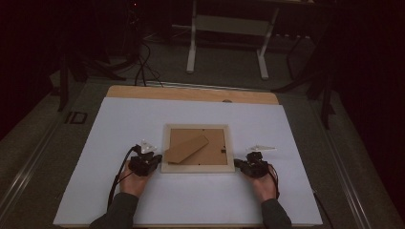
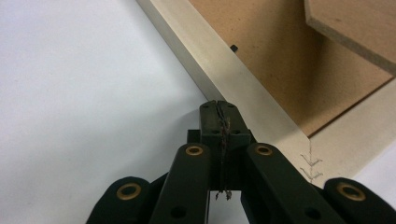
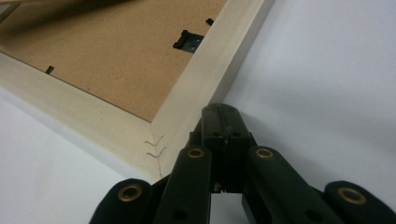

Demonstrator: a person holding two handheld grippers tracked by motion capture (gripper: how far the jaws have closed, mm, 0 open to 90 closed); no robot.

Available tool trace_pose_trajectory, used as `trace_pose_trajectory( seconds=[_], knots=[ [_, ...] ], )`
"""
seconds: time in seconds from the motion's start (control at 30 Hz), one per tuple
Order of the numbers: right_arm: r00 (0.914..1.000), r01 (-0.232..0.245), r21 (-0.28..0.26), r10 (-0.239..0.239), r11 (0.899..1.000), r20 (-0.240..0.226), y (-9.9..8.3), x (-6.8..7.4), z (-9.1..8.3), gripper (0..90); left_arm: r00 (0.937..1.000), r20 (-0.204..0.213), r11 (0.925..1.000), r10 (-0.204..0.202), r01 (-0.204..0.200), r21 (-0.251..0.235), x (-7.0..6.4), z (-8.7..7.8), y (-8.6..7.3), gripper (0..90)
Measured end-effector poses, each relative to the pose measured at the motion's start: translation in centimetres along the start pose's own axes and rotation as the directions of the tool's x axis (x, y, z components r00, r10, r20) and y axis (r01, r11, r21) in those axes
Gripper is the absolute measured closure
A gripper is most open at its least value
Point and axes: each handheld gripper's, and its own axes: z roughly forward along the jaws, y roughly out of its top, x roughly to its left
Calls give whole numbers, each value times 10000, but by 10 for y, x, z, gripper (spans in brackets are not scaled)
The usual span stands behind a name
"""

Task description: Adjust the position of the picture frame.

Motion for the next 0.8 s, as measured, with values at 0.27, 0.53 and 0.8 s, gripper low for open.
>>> trace_pose_trajectory(
  seconds=[0.27, 0.53, 0.8],
  knots=[
    [10000, 95, -65, -95, 9999, -4, -1, 0, 0, 900, 9999, 106, 10000, 33, -32, -68, -2, -4, -2, 900],
    [9999, 98, -198, -97, 9998, 53, -3, 1, 0, 900, 9999, 43, 9998, 124, -124, -183, -4, -5, -3, 900],
    [9994, 244, -487, -232, 9985, 250, -4, 3, 0, 900, 9990, 344, 9987, -301, 315, -401, -1, -7, -1, 885]
  ],
)
